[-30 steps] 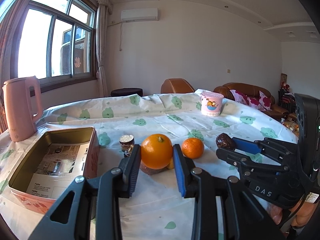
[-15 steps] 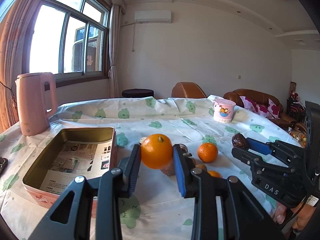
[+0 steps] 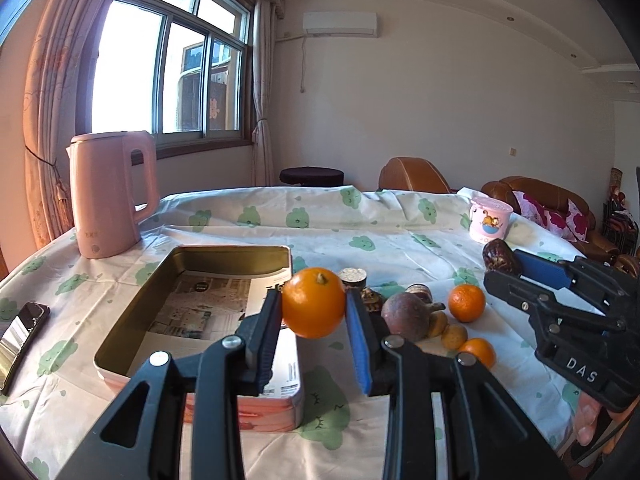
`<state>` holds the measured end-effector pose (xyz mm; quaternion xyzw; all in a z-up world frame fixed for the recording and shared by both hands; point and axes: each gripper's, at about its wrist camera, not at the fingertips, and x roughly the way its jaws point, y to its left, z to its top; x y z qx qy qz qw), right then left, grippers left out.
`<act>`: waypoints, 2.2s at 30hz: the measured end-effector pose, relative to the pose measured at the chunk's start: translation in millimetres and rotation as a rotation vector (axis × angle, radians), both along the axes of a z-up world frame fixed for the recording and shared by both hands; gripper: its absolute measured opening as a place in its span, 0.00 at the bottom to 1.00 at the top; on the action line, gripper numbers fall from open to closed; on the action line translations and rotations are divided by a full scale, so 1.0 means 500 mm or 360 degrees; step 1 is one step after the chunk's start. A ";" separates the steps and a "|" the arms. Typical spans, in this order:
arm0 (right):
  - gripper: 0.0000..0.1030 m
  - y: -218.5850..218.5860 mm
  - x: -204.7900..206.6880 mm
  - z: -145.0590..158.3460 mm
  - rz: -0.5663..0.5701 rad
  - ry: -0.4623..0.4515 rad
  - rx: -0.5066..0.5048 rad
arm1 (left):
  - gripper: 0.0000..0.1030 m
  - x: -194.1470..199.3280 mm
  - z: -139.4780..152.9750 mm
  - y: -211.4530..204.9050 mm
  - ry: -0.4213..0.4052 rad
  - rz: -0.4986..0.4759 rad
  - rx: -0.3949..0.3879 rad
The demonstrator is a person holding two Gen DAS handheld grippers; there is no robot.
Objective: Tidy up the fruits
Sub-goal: 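Carry the orange in the left tool and dark fruit in the right tool over the tin box, then lower and open the left tool in the tin box while the right tool releases the dark fruit there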
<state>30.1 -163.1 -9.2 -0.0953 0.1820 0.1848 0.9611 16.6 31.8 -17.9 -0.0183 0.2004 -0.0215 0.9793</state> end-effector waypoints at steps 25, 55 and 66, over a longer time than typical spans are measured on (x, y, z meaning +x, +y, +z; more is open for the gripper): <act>0.37 0.162 0.052 0.036 0.0224 0.0013 -0.0118 | 0.33 0.036 -0.009 0.125 0.0081 0.0226 0.0048; 0.37 0.310 0.181 -0.015 0.0351 0.0331 -0.0125 | 0.33 0.150 -0.024 0.204 0.0358 0.0182 0.0092; 0.37 0.339 0.206 -0.052 0.0367 0.0451 -0.0157 | 0.33 0.173 -0.049 0.213 0.0455 0.0184 0.0086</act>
